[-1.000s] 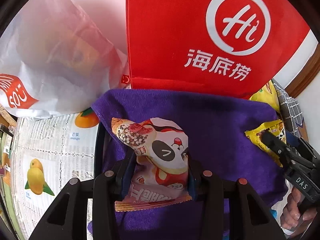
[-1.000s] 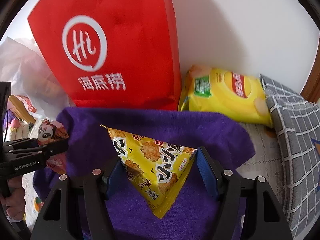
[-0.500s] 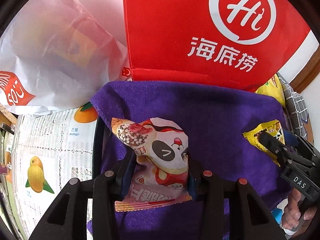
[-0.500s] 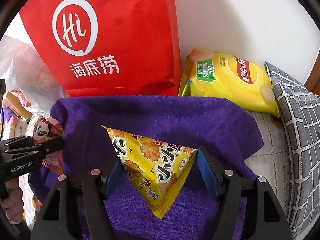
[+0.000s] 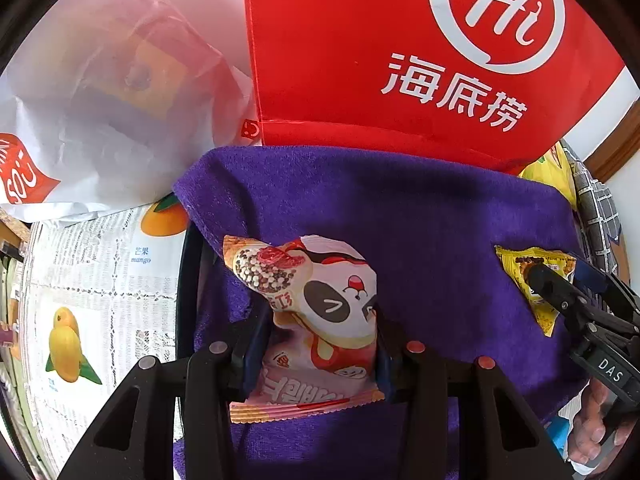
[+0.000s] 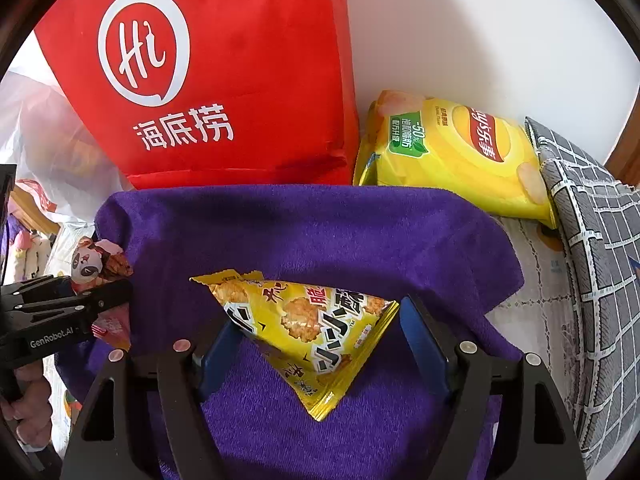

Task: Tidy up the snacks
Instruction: 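Carry the panda packet onto the purple towel and open the left tool while right tool holds yellow bag, then withdraw the left tool toward the snack pile while right tool carries the yellow bag over the towel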

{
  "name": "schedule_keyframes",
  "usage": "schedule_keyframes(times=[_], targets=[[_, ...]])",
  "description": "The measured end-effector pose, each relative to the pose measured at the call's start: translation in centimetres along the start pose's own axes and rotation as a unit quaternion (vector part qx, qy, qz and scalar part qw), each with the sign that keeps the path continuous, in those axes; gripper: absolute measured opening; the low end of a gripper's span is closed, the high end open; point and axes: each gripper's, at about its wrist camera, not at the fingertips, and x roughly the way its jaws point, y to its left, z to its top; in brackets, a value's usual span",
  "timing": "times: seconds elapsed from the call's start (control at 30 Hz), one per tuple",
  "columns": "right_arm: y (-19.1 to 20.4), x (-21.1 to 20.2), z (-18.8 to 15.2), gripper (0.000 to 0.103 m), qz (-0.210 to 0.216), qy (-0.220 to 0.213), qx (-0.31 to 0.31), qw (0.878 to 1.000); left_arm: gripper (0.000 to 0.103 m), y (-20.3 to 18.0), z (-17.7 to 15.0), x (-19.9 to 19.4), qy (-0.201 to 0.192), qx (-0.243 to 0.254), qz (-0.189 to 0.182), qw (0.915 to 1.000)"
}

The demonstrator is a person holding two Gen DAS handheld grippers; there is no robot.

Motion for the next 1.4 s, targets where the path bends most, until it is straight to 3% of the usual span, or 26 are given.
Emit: schedule_keyframes(times=[0.1,0.27,0.53,0.67,0.97,1.1,1.4], targets=[[-0.1,-0.6,0.1,0.077,-0.002,-0.004,0.001,1.000,0.044,-0.3,-0.1,0.3,-0.004,0.004,-0.004,1.0000],[0.0,-2.7,0.4,0.078,-0.007,-0.027,0.004,1.000,0.059,-0.8,-0.1,-0.3,-0.016,0.010,-0.003,0.9998],[-0.2,-9.0,0.2,0.078,-0.039,-0.093,0.015,0.995,0.060,-1.6,-0.4,-3.8,-0.056,0.020,-0.014,0.9981],[-1.0,-12.4,-0.7,0.078,-0.035,-0.113,0.029,0.993,0.060,-1.9,-0.9,-6.2,-0.084,0.024,-0.021,0.9960],[-1.7,-19.7,-4.8,0.078,-0.059,-0.153,0.043,0.985,0.060,-3.1,-3.0,-12.4,-0.147,0.035,-0.034,0.9879],[-1.9,-22.2,-7.0,0.078,-0.073,-0.160,0.043,0.984,0.060,-3.5,-5.0,-14.7,-0.142,0.035,-0.052,0.9879],[-1.9,-25.8,-12.0,0.078,-0.062,-0.164,0.050,0.983,0.060,-3.6,-10.7,-18.0,-0.147,0.033,-0.061,0.9867]])
